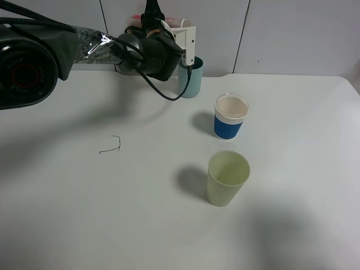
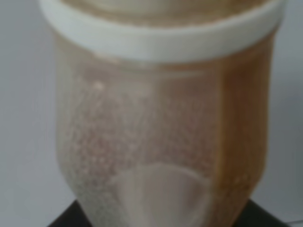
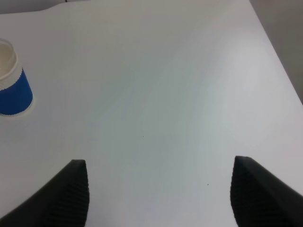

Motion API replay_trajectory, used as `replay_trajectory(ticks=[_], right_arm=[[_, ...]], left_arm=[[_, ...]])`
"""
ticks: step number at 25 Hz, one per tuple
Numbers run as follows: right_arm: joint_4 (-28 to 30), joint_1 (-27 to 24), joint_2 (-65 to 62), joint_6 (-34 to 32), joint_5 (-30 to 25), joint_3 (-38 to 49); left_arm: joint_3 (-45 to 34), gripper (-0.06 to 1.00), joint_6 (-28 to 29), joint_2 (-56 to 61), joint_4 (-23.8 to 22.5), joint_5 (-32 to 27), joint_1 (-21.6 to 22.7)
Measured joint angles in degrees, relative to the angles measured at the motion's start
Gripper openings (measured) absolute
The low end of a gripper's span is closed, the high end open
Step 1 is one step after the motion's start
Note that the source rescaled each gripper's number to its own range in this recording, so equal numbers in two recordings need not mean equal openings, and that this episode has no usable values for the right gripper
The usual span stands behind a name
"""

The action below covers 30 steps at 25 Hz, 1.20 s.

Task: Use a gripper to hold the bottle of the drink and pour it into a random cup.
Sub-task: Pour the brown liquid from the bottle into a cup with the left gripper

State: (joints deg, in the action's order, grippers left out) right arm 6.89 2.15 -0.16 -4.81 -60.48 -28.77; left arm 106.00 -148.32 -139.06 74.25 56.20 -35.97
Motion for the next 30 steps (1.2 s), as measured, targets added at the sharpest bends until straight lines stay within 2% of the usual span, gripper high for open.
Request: replay_trajectory(ticks=[30], right_arm=[[0.0,0.0,0.0,0.0,0.0,0.0]], left_arm=[[0.0,0.00,0.0,0.0,-1.5,0.5,0.0]])
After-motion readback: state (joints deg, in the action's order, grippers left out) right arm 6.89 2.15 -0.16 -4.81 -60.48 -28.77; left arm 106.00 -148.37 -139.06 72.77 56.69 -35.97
